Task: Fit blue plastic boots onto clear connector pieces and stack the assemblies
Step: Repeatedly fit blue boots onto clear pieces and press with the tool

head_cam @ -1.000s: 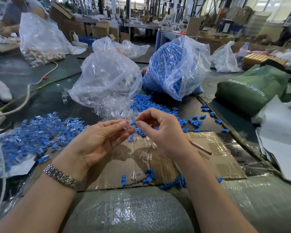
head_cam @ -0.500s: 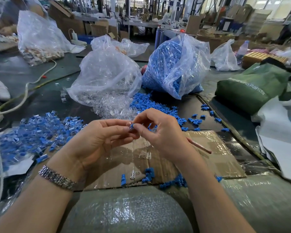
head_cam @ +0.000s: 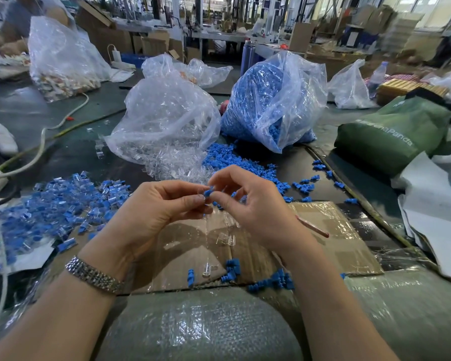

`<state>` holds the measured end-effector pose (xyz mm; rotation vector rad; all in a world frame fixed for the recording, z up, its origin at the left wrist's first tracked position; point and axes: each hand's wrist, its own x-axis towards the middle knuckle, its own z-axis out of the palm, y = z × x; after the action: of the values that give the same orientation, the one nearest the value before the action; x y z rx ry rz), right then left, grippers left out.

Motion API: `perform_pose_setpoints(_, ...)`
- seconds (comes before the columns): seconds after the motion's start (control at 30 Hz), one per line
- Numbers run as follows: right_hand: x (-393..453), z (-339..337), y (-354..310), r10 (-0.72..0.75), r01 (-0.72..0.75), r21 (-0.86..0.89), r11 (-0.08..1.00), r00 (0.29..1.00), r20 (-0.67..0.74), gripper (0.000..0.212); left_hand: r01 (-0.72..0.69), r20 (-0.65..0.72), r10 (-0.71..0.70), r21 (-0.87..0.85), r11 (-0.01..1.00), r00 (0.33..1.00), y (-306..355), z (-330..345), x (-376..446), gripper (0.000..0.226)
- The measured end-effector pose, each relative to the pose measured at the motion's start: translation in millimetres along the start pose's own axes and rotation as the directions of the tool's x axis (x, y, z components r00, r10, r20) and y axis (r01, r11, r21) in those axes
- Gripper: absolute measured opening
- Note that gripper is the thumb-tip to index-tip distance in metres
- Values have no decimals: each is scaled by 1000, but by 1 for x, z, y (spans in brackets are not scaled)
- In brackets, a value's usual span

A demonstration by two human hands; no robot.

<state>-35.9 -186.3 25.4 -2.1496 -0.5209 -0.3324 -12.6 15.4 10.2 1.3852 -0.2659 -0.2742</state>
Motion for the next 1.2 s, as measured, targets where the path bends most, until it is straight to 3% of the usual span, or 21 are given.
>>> perform_pose_setpoints(0.07,-1,-11,6,141,-142,0,990,987,-73,18,3,-19,-4,-57,998,1000,0,0,0,25)
perform_pose_setpoints(0.1,-2,-17,13,229,-241,-87,967,966,-123,24,2,-35,-5,-80,997,999,0,1,0,28)
perform_pose_setpoints(0.2,-9,-36,32,567,-569,-429,701,810,-148,56,-4,-73,-6,-134,991,997,-1,2,-1,37)
perform_pose_setpoints(0.3,-14,-41,39,745,-641,-583,500,661,-87,65,-2,-78,-11,-165,986,997,-3,0,1,29)
perform_pose_setpoints(0.37,-14,-38,38,744,-596,-650,472,664,-69,50,-5,-84,-11,-184,983,996,-4,-2,3,24)
perform_pose_setpoints(0.53,-14,-28,30,665,-529,-701,478,740,-105,38,-23,-116,-2,-208,978,993,-4,-7,6,19)
perform_pose_setpoints(0.7,-8,-33,29,679,-627,-551,551,721,-142,27,-29,-121,-1,-244,969,993,-2,-8,6,19)
perform_pose_setpoints(0.8,-7,-42,26,704,-686,-340,644,705,-88,24,-42,-134,6,-265,963,991,-1,-8,7,17)
perform_pose_setpoints(0.9,-6,-48,13,671,-669,-60,741,735,91,16,-51,-159,-1,-323,945,987,0,-9,8,16)
perform_pose_setpoints(1.0,-2,-39,-5,547,-644,223,732,750,371,17,-48,-180,-16,-344,938,984,0,-10,7,17)
perform_pose_setpoints(1.07,-1,-29,-16,472,-637,277,720,741,477,19,-61,-191,-4,-331,942,982,1,-10,7,18)
perform_pose_setpoints(1.2,0,-19,-27,437,-603,217,768,741,510,26,-83,-204,21,-301,950,979,3,-9,8,22)
